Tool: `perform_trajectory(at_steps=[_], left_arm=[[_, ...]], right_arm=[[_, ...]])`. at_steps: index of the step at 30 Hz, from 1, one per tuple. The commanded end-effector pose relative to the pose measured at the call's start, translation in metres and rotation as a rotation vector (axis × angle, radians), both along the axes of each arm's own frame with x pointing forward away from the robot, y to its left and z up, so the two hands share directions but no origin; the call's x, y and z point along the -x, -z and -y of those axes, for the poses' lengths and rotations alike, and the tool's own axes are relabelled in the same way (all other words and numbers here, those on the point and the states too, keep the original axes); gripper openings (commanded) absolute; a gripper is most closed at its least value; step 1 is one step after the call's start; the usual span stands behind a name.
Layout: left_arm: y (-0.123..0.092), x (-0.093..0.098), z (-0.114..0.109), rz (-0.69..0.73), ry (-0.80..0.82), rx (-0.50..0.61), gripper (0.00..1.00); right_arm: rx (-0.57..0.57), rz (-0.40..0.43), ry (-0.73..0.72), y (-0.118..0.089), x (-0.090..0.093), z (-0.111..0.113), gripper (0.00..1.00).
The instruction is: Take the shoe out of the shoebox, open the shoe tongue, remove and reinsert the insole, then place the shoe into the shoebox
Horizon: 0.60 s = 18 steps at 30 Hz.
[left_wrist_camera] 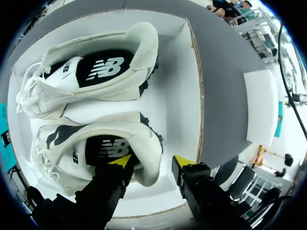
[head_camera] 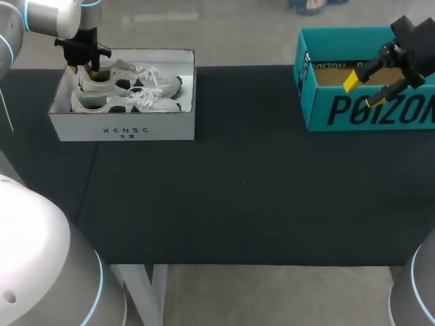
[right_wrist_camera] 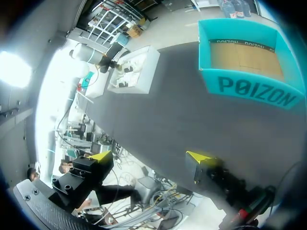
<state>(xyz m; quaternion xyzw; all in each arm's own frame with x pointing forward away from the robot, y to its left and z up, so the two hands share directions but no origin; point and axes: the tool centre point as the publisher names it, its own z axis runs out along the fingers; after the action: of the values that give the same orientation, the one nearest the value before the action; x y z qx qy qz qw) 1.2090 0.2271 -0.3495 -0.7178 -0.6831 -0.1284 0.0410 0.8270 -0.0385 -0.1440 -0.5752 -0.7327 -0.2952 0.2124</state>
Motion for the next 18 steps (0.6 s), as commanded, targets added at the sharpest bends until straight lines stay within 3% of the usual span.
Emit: perform_trajectory(at_steps=[1, 4, 9, 18], left_arm=[[-0.024, 0.014, 0.0, 0.023, 0.01, 0.026, 1.0], [-0.041, 0.022, 0.003, 0.045, 0.01, 0.052, 1.0], [-0.072, 0.052, 0.016, 0.059, 0.052, 0.076, 1.0], [-0.081, 0.1, 0.026, 0.056, 0.062, 0.072, 0.9]], right_arm=[[0.002, -0.001, 0.0, 0.001, -0.001, 0.0, 1.0], [0.002, -0.001, 0.0, 0.001, -0.001, 0.0, 1.0], [0.002, -0.001, 0.0, 0.001, -0.001, 0.0, 1.0], [0.002, -0.001, 0.0, 0.001, -0.001, 0.0, 1.0]])
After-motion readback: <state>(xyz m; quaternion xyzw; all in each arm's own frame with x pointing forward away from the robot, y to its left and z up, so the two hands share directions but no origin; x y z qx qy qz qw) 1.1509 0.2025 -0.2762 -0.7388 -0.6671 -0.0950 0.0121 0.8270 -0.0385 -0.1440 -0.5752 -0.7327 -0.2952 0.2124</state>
